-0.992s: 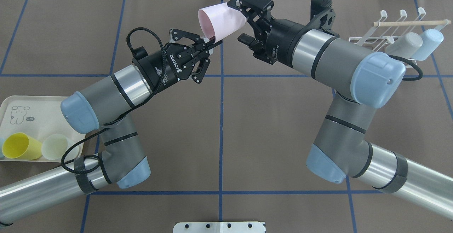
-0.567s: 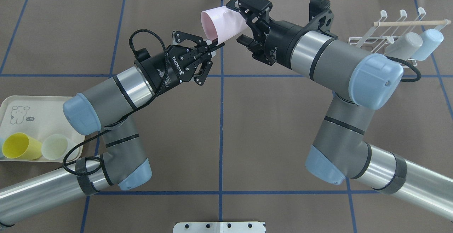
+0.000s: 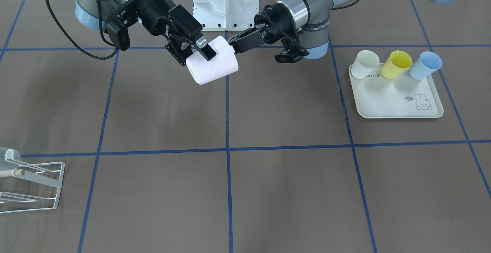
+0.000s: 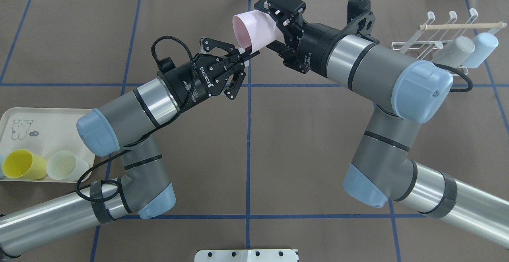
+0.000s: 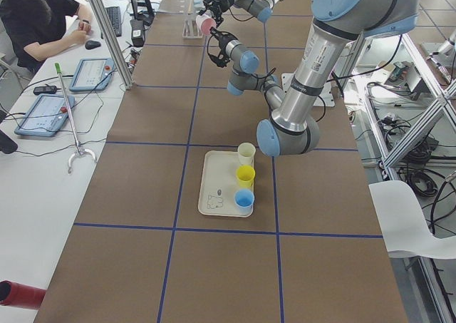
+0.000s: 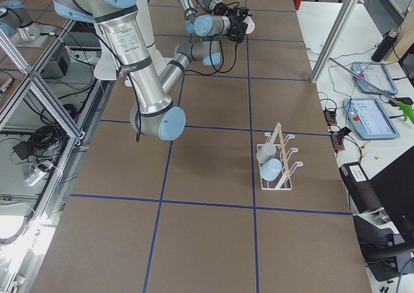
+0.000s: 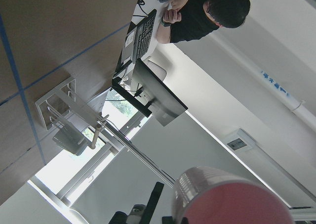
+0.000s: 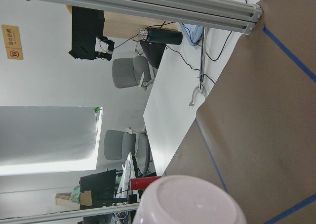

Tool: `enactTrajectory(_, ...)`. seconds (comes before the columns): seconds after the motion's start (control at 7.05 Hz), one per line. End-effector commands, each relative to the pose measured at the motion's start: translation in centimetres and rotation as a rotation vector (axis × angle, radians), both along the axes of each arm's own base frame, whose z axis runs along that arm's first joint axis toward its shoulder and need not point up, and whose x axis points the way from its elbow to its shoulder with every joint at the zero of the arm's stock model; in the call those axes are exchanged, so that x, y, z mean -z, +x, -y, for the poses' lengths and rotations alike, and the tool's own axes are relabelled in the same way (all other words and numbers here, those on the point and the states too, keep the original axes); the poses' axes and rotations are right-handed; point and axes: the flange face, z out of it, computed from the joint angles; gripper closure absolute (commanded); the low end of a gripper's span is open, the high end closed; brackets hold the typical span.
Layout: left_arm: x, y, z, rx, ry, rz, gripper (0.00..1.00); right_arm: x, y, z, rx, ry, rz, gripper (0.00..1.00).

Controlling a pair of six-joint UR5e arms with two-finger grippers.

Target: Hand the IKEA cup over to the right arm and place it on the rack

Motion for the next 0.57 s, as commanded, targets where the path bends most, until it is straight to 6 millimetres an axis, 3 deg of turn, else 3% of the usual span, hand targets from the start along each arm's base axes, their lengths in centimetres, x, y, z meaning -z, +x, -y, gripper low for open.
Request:
enactTrajectory(0.0, 0.37, 0.21, -0.51, -0.004, 0.0, -0.01, 1.0, 0.0, 0.04, 0.03, -0.001, 0.0, 0.0, 0.01)
enactTrajectory(0.28, 0.19, 0.23, -0.52, -0.005, -0.001, -0.007, 1.0, 0.06, 0.1, -0.01, -0.001, 0.002, 0.003, 0.02)
enactTrajectory(0.43, 0.33, 0.17, -0.57, -0.007, 0.002, -0.01, 1.0, 0.05, 0.09, 0.0, 0.001, -0.005, 0.006, 0.68)
